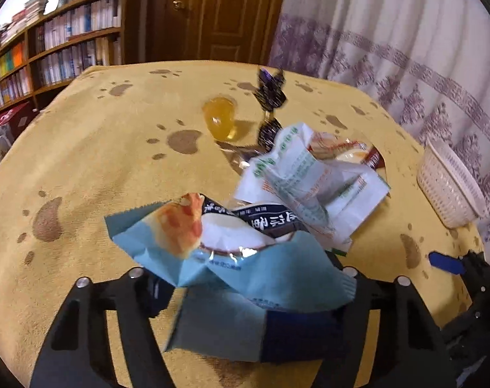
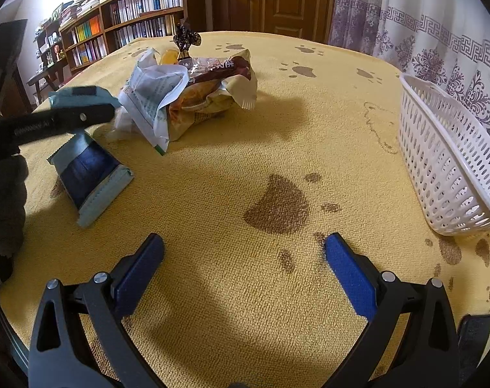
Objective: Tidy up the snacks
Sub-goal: 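Grasp the light-blue chip bag with the left tool while the right tool grasps the blue wafer pack, then lift the blue wafer pack with the right tool and carry it over the white basket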
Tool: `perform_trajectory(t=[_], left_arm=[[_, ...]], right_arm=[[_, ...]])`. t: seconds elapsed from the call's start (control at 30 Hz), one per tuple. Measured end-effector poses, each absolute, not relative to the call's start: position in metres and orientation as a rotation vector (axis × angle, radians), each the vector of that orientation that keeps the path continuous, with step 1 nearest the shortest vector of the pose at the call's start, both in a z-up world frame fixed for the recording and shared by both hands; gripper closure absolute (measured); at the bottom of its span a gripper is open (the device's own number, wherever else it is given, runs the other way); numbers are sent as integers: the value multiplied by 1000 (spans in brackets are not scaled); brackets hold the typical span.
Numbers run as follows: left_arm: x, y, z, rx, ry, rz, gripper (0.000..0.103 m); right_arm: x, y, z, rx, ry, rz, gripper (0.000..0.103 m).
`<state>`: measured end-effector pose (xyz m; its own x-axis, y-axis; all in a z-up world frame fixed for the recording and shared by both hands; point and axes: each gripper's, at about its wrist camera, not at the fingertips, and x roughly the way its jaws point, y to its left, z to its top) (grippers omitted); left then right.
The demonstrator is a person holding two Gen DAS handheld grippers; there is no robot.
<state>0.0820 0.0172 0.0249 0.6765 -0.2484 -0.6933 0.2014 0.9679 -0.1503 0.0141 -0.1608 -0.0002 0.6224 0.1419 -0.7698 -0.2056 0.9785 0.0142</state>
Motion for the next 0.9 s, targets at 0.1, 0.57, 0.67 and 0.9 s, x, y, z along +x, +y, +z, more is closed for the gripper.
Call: perform_trajectory(t=[0.1,0.57,0.67,0.9], left_arm=[[77,30,32,-103,756,-237,35],[60,86,55,-147,627,21,35],[58,92,56,-155,619,42,35],[60,102,55,-181,633,73,35]], right_arm=[[12,-160,3,-81,870,247,2],[29,-67,32,-248,772,548,3],[47,-61,29,-207,804,578,12],[61,-56,20,-102,874,657,27]])
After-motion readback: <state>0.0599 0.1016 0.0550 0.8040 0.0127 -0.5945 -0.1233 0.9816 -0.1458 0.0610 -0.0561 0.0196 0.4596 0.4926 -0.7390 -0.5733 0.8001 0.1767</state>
